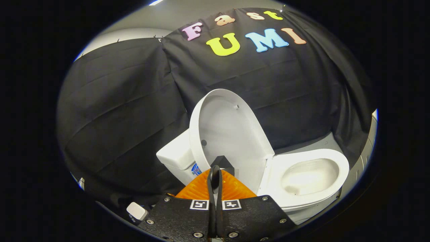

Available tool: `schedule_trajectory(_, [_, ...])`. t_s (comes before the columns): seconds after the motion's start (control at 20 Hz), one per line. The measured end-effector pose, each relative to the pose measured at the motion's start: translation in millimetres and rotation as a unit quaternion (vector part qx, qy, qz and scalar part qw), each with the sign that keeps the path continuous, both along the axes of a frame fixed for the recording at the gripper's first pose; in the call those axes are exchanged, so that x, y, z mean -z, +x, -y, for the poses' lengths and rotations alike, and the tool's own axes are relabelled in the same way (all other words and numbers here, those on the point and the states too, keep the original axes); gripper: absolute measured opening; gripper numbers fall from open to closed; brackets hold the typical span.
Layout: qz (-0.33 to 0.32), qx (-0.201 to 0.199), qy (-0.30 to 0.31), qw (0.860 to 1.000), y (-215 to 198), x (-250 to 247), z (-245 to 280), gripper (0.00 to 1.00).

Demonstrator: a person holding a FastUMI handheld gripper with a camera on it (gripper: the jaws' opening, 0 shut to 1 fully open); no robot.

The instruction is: Open the toilet lid.

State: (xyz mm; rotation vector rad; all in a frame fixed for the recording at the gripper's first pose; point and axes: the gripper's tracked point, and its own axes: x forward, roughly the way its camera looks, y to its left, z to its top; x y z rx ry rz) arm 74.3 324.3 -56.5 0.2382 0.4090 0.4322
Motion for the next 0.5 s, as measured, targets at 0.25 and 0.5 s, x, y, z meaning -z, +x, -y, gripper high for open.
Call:
schedule_trajectory(0.25, [0.017,-0.006,-0.017,1.0,1.5,-2.7,-11.2,0.0])
schedule_trajectory(0.5, [0.028,-0.001,-0.029,0.999,2.5,-3.1,-7.8,0.01])
